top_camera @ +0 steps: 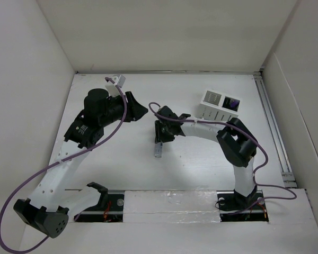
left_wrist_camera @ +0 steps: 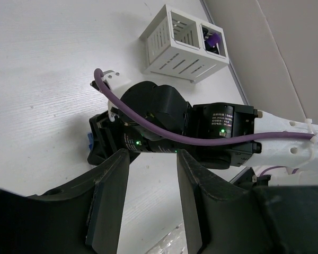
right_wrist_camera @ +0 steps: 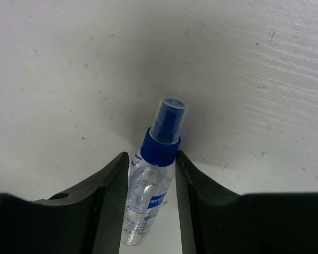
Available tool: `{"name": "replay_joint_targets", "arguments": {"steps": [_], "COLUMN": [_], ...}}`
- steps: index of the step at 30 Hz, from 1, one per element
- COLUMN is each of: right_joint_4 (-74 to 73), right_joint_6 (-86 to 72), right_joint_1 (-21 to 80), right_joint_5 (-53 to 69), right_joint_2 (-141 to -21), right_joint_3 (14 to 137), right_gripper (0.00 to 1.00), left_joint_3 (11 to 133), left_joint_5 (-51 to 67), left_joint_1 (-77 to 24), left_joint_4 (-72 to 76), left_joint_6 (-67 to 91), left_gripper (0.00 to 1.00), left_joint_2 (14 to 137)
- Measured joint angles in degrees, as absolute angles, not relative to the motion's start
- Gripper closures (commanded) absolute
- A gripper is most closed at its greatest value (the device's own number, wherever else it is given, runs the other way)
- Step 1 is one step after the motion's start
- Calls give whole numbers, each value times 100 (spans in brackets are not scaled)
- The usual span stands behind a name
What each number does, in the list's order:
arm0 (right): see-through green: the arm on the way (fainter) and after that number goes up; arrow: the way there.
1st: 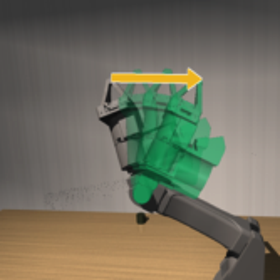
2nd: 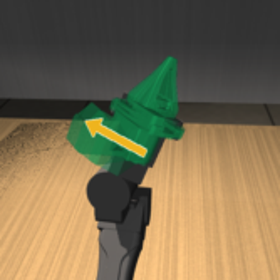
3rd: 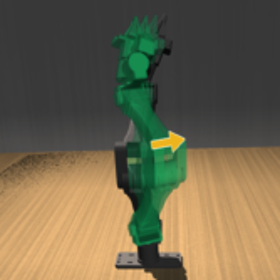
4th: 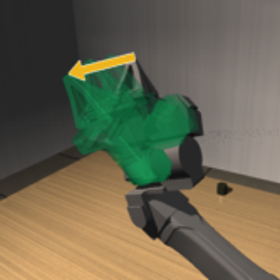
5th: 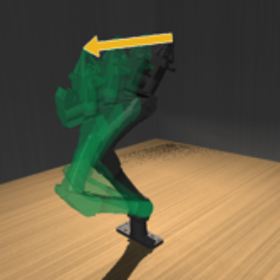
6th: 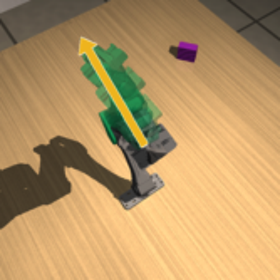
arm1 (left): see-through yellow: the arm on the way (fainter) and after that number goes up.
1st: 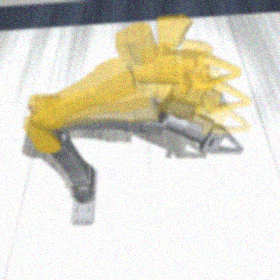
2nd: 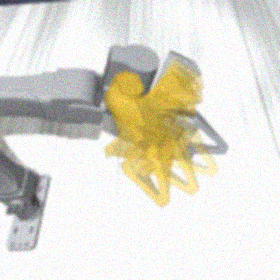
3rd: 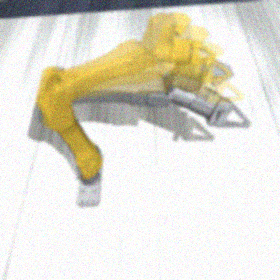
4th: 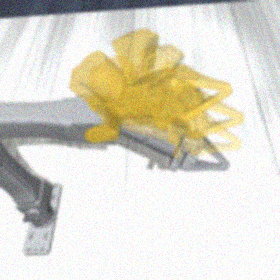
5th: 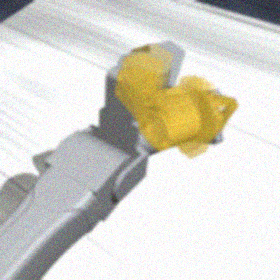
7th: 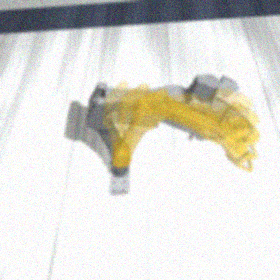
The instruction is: Organize the desk
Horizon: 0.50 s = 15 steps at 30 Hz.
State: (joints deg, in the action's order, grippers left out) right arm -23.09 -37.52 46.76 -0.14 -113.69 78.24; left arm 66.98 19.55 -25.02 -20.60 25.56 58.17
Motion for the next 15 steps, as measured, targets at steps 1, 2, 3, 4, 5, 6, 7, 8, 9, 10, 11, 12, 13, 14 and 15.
{"name": "replay_joint_targets", "arguments": {"steps": [1,2,3,4,5,6,7,8,9,10,11,12,13,14,15], "right_joint_4": [-2296,-2285,-2298,-2300,-2311,-2346,-2362,-2353,-2344,-2346,-2359,-2364,-2364,-2366,-2362], "right_joint_6": [-3756,-3758,-3756,-3756,-3752,-3747,-3734,-3728,-3721,-3704,-3671,-3618,-3566,-3496,-3424], "right_joint_1": [4676,4676,4676,4652,4639,4615,4571,4515,4403,4342,4230,4108,3968,3809,3656], "right_joint_5": [-10,-19,-27,-43,-51,-47,-45,-43,-51,-64,-78,-119,-185,-259,-320], "right_joint_2": [-11360,-11336,-11301,-11242,-11159,-11054,-10932,-10783,-10549,-10436,-10263,-10077,-9887,-9703,-9553], "right_joint_3": [7811,7787,7760,7725,7693,7677,7677,7677,7677,7682,7690,7703,7728,7767,7815], "right_gripper": [82,82,84,84,85,86,86,86,86,86,86,86,85,86,85], "left_joint_3": [6698,6698,6698,6698,6698,6698,6698,6698,6698,6698,6698,6698,6698,6698,6698], "left_joint_5": [1955,1957,1959,1964,1975,1988,1997,2005,2014,2023,2038,2049,2062,2071,2080], "left_joint_1": [-2502,-2502,-2502,-2502,-2502,-2502,-2502,-2502,-2502,-2502,-2502,-2502,-2502,-2502,-2502], "left_joint_4": [-2060,-2060,-2060,-2060,-2060,-2060,-2058,-2056,-2051,-2045,-2036,-2034,-2034,-2034,-2034], "left_joint_6": [2556,2556,2556,2558,2558,2561,2563,2567,2576,2585,2602,2611,2624,2635,2648], "left_gripper": [63,63,63,63,63,63,63,63,63,63,63,63,63,63,63], "left_joint_2": [5817,5817,5817,5817,5817,5817,5817,5817,5817,5817,5817,5817,5817,5817,5817]}}
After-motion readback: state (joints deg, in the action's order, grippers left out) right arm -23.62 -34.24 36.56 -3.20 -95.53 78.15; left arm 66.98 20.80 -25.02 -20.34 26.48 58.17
